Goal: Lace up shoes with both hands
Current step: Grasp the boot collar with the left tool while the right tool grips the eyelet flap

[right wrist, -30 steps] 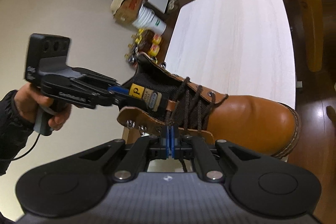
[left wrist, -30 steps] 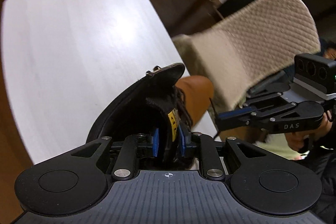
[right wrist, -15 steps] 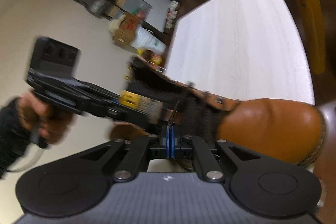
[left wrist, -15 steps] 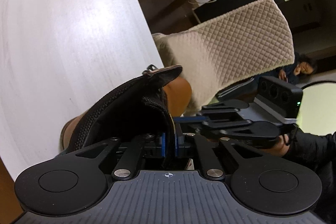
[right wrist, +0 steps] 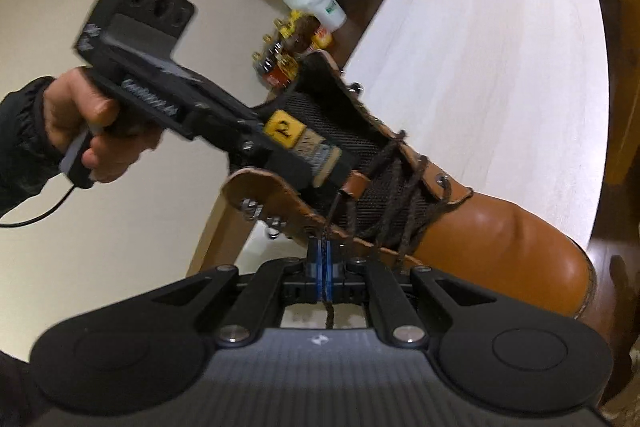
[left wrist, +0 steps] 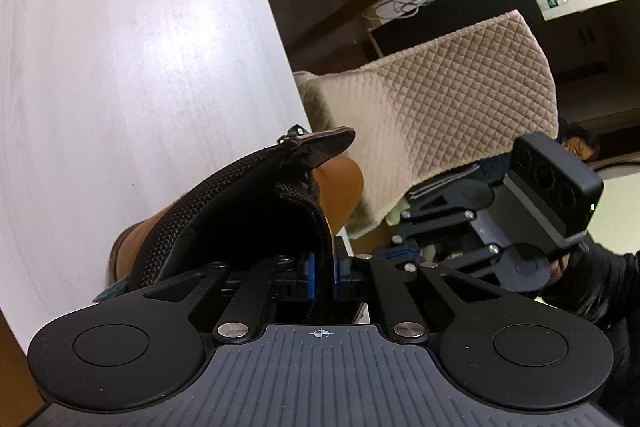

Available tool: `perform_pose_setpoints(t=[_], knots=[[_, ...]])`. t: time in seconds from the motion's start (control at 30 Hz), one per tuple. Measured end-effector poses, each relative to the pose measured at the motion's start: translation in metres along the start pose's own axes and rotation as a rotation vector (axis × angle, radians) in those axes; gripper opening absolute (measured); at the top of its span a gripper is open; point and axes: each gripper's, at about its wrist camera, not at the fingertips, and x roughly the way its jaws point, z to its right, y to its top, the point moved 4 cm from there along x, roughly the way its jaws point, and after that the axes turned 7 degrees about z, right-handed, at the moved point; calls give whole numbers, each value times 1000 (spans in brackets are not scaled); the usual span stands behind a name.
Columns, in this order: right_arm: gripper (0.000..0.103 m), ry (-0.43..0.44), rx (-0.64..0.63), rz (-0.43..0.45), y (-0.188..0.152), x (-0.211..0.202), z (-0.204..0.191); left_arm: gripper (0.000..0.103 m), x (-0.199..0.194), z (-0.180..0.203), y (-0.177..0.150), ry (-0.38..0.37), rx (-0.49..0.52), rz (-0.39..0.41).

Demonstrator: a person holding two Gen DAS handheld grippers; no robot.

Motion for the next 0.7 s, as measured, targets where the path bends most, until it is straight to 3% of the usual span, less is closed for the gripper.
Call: perform_pose_setpoints(t=[0.37,0.7], knots=[[3,8,-3,-145,7,17,3,8,-2,8,1,17,74,0],[3,-4,-28,-173,17,20,6,8,-4,10,0,19,109,-2]])
